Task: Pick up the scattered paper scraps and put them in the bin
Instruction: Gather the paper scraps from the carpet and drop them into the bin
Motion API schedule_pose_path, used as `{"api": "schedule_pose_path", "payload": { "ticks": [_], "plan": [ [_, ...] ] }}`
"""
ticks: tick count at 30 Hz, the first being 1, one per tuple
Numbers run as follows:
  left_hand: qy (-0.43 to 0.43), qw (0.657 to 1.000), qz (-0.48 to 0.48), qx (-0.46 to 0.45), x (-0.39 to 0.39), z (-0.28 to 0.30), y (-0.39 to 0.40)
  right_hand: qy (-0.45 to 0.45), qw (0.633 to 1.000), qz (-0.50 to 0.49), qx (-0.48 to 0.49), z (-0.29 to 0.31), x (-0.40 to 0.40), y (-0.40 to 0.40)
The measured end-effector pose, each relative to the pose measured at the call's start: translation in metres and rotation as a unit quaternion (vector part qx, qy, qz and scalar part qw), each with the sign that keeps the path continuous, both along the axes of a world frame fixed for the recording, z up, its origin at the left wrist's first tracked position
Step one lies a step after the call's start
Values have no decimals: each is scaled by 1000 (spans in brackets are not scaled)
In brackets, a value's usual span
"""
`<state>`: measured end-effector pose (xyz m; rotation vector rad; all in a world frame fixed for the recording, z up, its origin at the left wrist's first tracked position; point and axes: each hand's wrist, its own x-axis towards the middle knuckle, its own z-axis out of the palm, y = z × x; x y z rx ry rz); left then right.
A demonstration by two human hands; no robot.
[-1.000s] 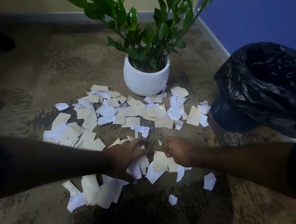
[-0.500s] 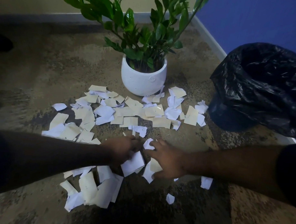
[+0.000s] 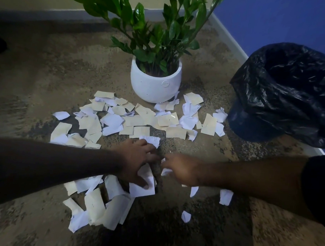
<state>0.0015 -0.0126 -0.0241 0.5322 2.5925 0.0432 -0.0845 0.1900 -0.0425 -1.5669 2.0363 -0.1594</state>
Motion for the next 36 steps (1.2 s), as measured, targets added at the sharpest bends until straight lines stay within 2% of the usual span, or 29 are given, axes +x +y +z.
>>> {"api": "schedule_pose_path", "payload": {
  "ticks": [4,7,10,12,18,23,28,32,36],
  "plan": [
    [-18,999,-19,-34,9,-18,3,-53,987,-149,-41,10,-28,2],
    [-23,999,30,-20,11,-25,4,-83,974,-196,-74,16,-45,0],
    [-36,997,71,3,14,-29,8,-130,965,-224,-32,25,-60,1],
    [-49,994,94,17,16,-31,13,-131,969,-210,8,30,-63,2],
    [-90,988,110,64,8,-26,14,-109,980,-70,154,36,-56,18],
    [-109,964,192,148,-6,-10,11,-96,971,-68,208,19,-36,44],
    [-88,952,245,160,-19,1,12,-49,978,-92,179,1,-20,59],
    [-65,947,272,160,-25,5,13,0,983,-62,173,-6,-21,54],
    [-55,937,298,174,-28,5,9,10,984,-116,137,-13,-21,60]
  ]
}}
